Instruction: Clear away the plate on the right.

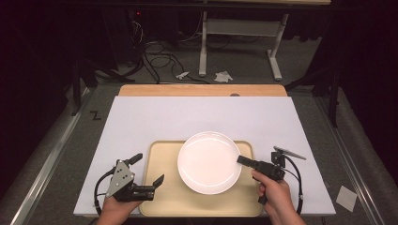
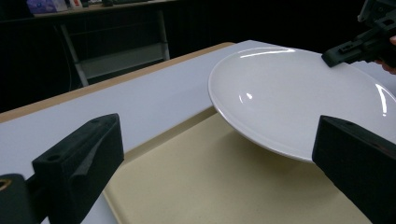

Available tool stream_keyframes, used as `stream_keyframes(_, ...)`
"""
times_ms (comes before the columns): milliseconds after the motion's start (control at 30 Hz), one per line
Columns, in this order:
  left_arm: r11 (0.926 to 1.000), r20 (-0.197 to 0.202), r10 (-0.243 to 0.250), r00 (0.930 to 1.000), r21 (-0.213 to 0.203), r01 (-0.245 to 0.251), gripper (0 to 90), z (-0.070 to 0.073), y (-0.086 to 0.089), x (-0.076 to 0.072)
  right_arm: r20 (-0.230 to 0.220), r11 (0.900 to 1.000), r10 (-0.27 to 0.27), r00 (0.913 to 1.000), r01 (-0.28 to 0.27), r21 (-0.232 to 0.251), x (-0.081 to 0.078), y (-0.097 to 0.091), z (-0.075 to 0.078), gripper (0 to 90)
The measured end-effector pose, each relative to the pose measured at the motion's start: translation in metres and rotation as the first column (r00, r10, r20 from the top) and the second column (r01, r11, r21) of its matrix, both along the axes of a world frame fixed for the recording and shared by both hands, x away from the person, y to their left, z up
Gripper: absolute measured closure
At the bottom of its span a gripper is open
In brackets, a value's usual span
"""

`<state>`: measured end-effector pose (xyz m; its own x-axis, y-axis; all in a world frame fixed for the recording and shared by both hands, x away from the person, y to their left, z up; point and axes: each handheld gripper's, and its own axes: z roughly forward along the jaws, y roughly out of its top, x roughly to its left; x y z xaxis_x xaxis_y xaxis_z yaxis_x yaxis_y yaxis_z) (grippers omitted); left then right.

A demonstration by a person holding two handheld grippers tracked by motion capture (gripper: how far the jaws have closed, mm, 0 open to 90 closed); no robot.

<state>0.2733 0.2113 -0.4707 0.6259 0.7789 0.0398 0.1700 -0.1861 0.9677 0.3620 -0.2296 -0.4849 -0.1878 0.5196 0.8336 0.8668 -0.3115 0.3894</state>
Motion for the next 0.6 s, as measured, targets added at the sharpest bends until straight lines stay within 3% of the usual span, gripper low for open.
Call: stream_keyframes(600,1.0000,0.000,-0.006,1.0000,-0.005,0.006,2.8,0.000,0.000,0.000,-0.016,0.9970,0.037,0.9992,-0.038,-0.068,0.000,0.013,-0.009,88.8)
